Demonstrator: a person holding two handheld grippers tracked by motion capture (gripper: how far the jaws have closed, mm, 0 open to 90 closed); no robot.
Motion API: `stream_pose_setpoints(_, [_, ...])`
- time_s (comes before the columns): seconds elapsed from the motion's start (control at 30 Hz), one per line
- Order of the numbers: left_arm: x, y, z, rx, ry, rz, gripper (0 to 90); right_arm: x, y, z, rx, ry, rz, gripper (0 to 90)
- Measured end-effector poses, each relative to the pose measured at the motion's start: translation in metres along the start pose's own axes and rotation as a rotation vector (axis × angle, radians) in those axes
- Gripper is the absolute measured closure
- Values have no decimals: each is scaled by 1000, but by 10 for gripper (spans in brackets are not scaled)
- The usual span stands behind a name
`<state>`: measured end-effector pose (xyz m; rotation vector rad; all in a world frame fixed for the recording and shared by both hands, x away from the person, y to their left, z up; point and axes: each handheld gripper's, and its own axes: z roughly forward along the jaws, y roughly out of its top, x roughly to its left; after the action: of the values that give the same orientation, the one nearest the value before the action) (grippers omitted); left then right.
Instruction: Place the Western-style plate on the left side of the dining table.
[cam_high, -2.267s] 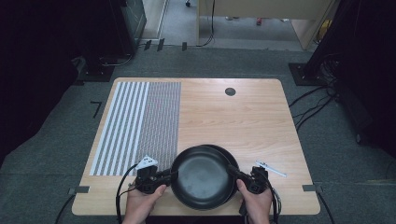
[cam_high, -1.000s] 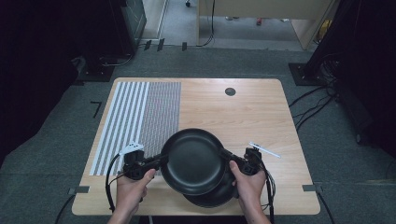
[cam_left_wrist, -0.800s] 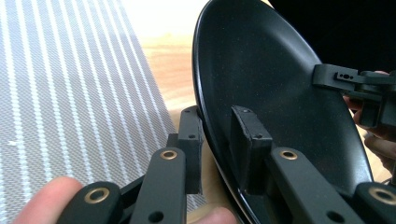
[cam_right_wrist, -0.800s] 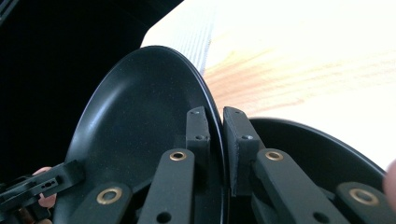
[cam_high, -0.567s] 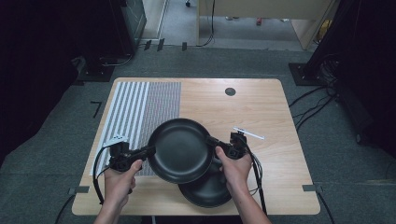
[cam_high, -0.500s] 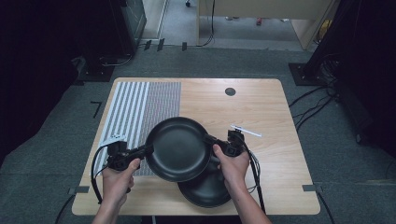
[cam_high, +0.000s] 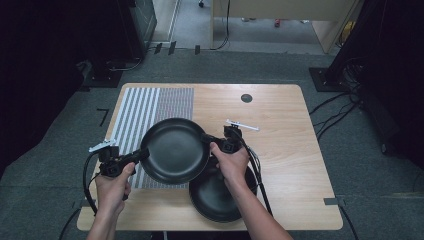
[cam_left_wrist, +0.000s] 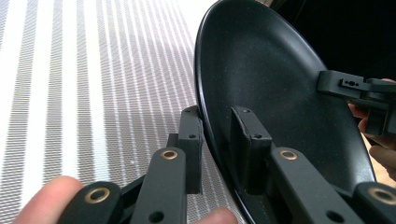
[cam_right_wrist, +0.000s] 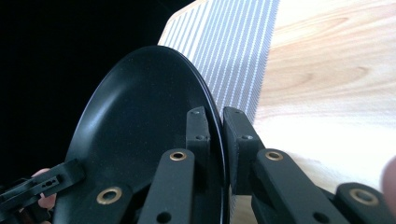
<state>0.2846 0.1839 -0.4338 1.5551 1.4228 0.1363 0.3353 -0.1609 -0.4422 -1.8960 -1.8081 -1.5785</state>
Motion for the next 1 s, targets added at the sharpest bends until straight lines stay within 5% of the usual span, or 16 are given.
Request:
stream_pose_setpoints(0.5, [34, 9, -1, -31, 36, -69, 754, 20, 19, 45, 53, -3, -58, 821])
stream_pose_setpoints(1.0, [58, 18, 8, -53, 96, -94, 751, 22, 35, 88, 95, 8, -90, 814])
